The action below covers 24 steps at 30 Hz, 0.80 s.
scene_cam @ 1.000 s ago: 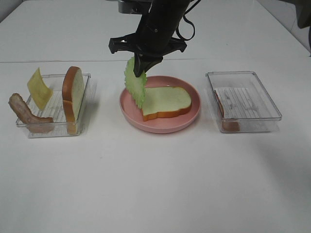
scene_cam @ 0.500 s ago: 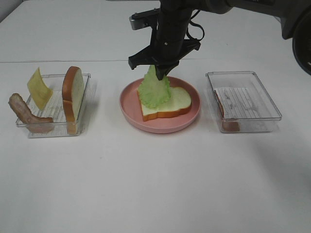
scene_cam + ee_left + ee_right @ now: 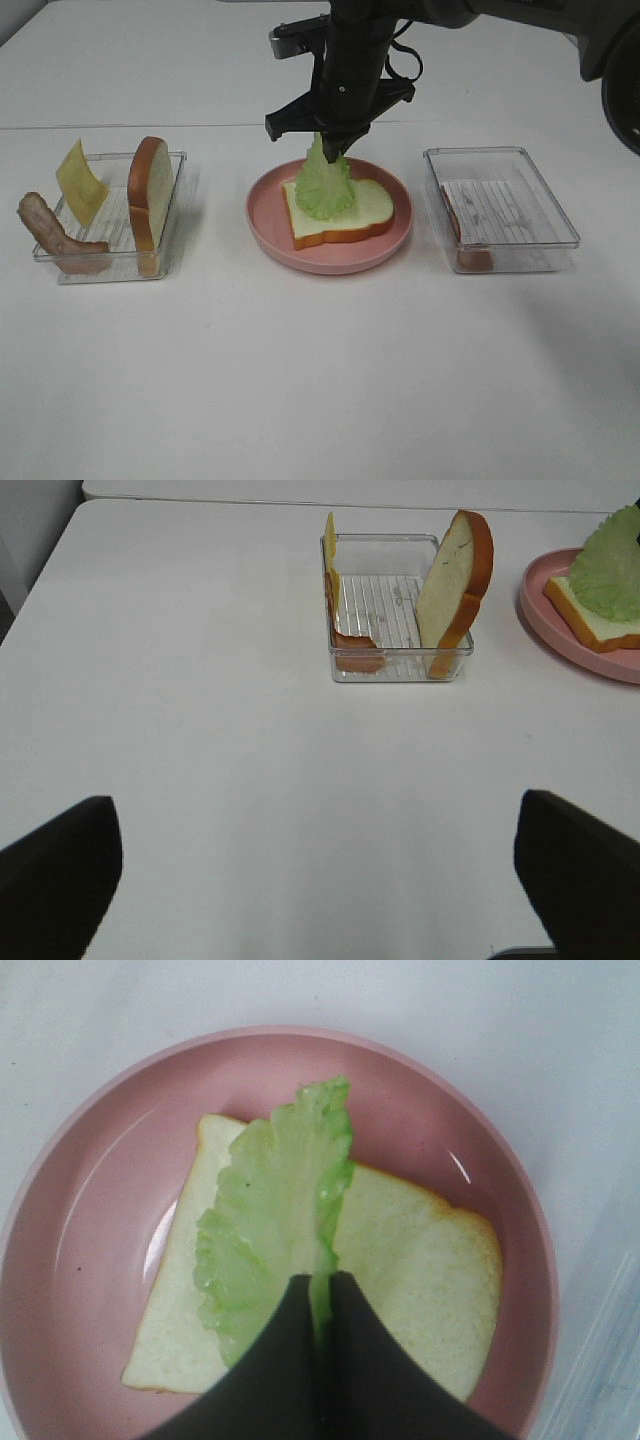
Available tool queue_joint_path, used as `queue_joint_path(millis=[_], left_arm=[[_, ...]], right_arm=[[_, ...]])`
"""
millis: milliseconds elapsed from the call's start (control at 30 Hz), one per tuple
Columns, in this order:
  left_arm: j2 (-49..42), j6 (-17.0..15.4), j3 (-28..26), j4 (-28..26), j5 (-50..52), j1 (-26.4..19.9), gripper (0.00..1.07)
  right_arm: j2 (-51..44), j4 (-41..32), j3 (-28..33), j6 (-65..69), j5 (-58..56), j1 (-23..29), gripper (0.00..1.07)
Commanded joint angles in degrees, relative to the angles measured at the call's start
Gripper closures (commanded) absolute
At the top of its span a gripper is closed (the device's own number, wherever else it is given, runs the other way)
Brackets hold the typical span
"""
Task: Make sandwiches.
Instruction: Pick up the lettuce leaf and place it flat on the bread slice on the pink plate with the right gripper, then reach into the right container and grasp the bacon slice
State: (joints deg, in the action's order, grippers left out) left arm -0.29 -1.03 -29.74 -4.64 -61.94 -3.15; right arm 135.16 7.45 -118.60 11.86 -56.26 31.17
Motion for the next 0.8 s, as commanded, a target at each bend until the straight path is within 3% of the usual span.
queue_joint_path(millis=[33, 300, 333, 367, 400, 433, 467, 500, 533, 567, 600, 633, 800], left_arm=[[-0.7, -0.1, 0.1, -0.3, 0.5, -0.1, 0.07], [-0.7, -0.1, 0.1, -0.3, 0.5, -0.1, 0.07], [-0.7, -0.1, 0.1, -0.3, 0.5, -0.1, 0.07], [-0.7, -0.1, 0.1, -0.3, 0.5, -0.1, 0.07], [-0.7, -0.1, 0.1, -0.3, 0.5, -0.1, 0.07], [-0.7, -0.1, 0.1, -0.3, 0.5, -0.1, 0.07], [-0.7, -0.1, 0.1, -0.3, 0.5, -0.1, 0.07], [-0.7, -0.1, 0.1, -0.3, 0.5, -0.1, 0.07], [-0.7, -0.1, 0.1, -0.3, 0.5, -0.1, 0.07], [-0.7, -0.1, 0.1, -0.3, 0.5, -0.1, 0.07], [-0.7, -0.1, 0.1, -0.3, 0.5, -0.1, 0.07], [-0.7, -0.1, 0.1, -0.3, 0.5, -0.1, 0.07], [-0.7, -0.1, 0.1, -0.3, 0.5, -0.1, 0.07]], right_arm=[[2.0, 1.8, -0.1, 1.4, -1.4, -0.1, 1.07], [3.7, 8.6, -0.1, 4.9, -3.8, -0.1, 1.04], [3.7, 10.0, -0.1, 5.0, -4.0, -0.1, 0.91], [3.7, 10.0, -0.1, 5.0, -4.0, -0.1, 0.91], [3.7, 11.3, -0.1, 4.8, -4.0, -0.1, 0.67], [3.7, 11.3, -0.1, 4.8, -4.0, -0.1, 0.67], [3.6, 11.8, -0.1, 4.5, -4.1, 0.0, 0.55], [3.4, 12.8, -0.3, 4.3, -4.5, 0.1, 0.29], [3.4, 12.8, -0.3, 4.3, -4.5, 0.1, 0.29], [3.0, 13.2, -0.3, 2.9, -5.0, 0.1, 0.18], [3.0, 13.2, -0.3, 2.9, -5.0, 0.1, 0.18], [2.8, 13.2, -0.5, 2.4, -5.3, 0.1, 0.07], [2.8, 13.0, -3.3, 1.1, -9.0, 0.1, 0.08]])
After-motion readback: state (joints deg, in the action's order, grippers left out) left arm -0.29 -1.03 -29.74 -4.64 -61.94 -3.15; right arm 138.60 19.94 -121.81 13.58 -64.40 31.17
